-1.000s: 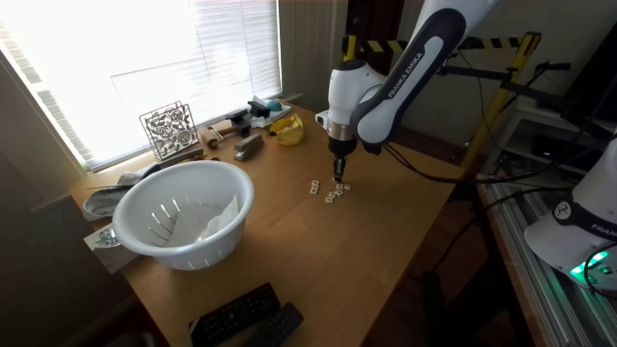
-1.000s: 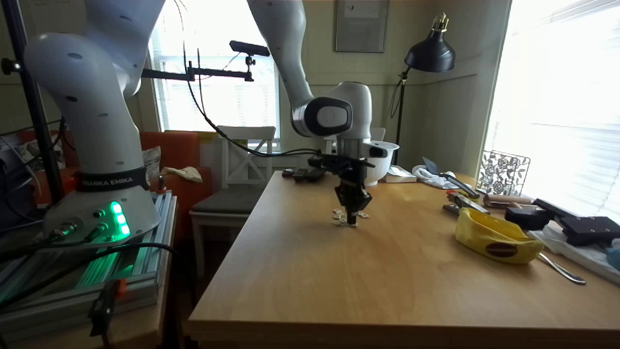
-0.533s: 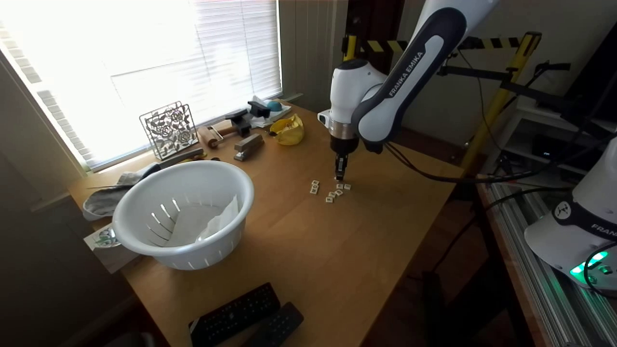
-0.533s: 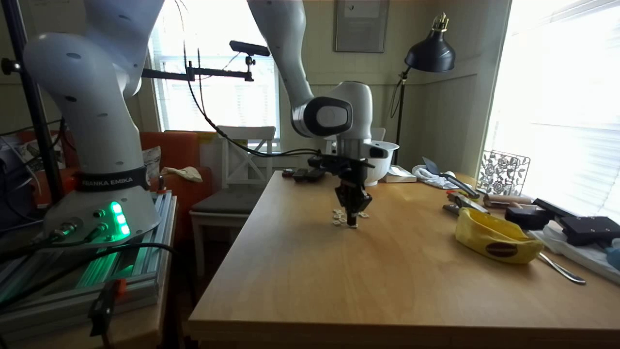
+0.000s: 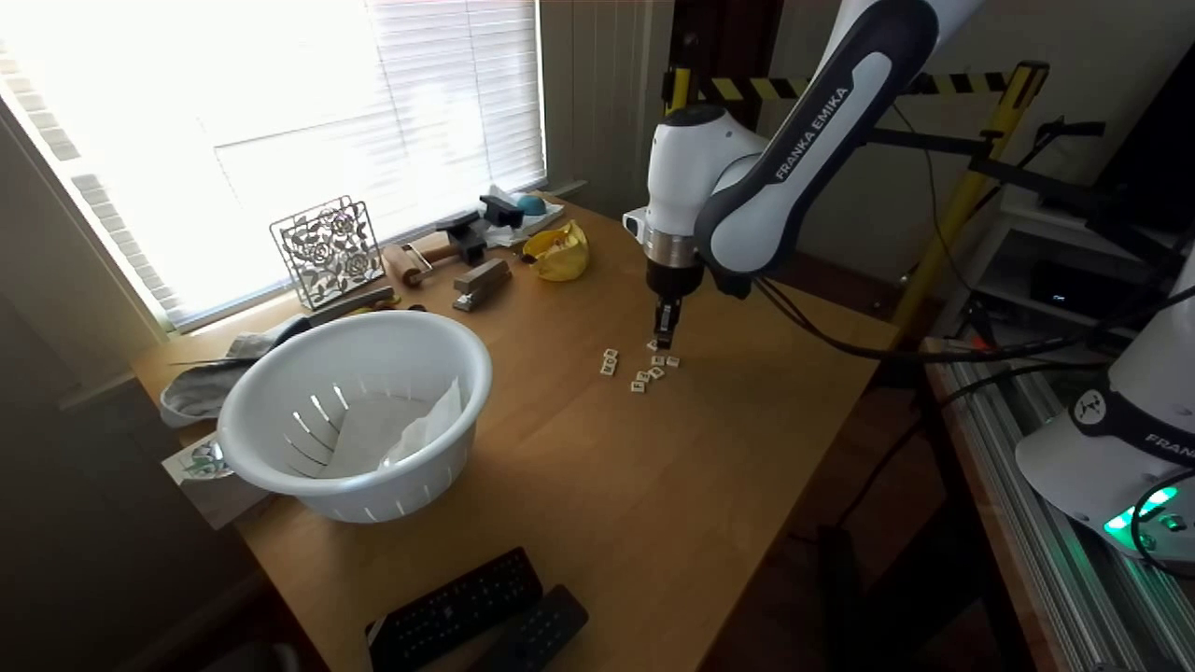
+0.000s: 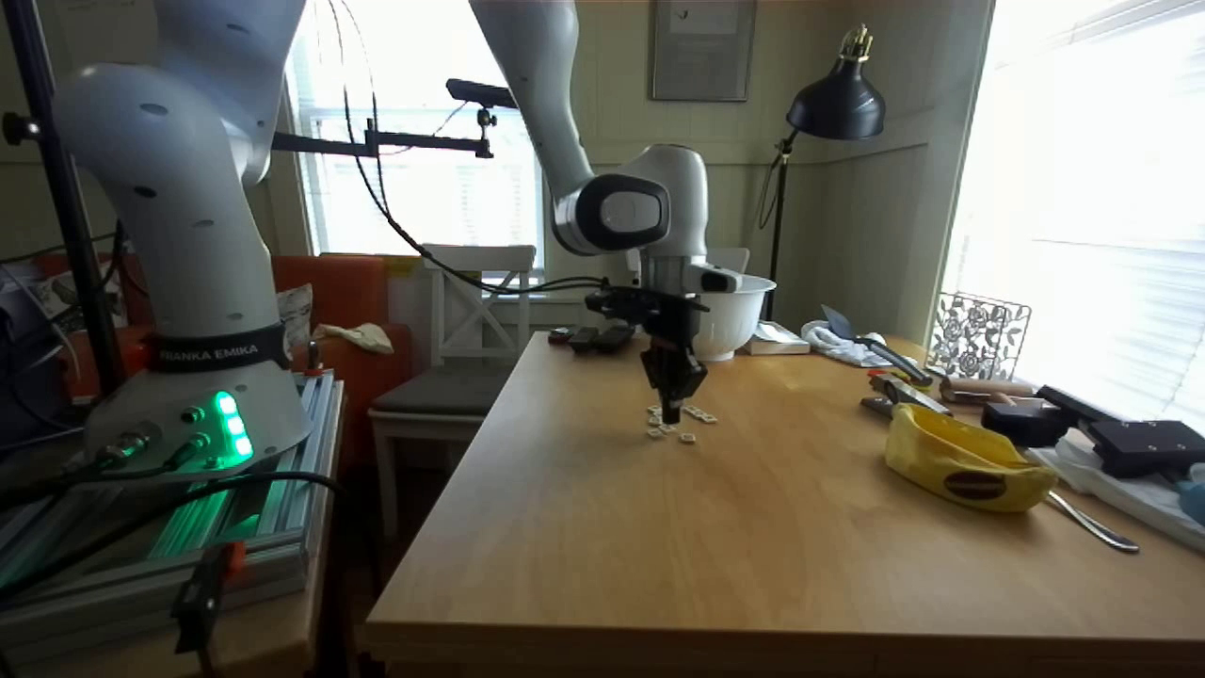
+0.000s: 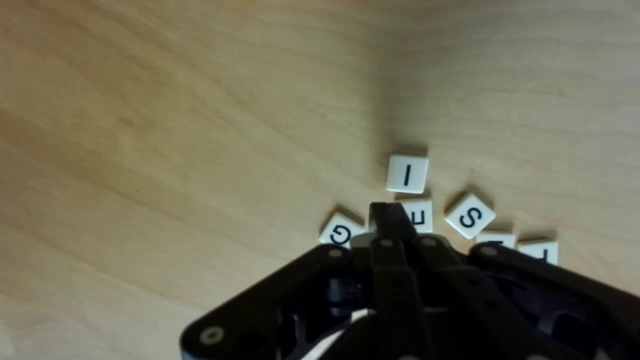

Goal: Create the word 'More' with the tiles.

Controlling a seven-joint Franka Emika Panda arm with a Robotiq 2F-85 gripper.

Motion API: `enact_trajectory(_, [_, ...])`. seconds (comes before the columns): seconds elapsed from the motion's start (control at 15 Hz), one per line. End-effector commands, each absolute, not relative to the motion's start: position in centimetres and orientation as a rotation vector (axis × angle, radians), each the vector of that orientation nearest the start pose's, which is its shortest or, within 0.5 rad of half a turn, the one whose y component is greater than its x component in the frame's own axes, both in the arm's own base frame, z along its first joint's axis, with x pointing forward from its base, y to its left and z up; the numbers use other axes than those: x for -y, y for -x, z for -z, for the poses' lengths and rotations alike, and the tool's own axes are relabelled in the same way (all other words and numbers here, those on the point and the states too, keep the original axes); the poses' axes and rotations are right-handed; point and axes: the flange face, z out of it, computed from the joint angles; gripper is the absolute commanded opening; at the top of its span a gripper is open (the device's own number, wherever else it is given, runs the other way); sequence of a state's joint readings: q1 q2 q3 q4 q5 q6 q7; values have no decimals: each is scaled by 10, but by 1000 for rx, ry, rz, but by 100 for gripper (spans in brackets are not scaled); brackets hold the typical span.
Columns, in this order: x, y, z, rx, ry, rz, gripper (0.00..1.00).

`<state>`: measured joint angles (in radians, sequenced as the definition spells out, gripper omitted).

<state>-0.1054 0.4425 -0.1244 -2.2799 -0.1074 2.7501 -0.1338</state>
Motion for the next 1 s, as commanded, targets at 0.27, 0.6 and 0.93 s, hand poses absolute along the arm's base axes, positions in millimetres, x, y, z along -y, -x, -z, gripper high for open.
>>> enact_trajectory(0.27, [101, -516, -161, -85, 3230, 17, 0])
enact_trajectory(0.6, [102, -519, -153, -204, 3217, 15, 0])
enact_trajectory(0.93, [105, -520, -144, -314, 3178, 9, 0])
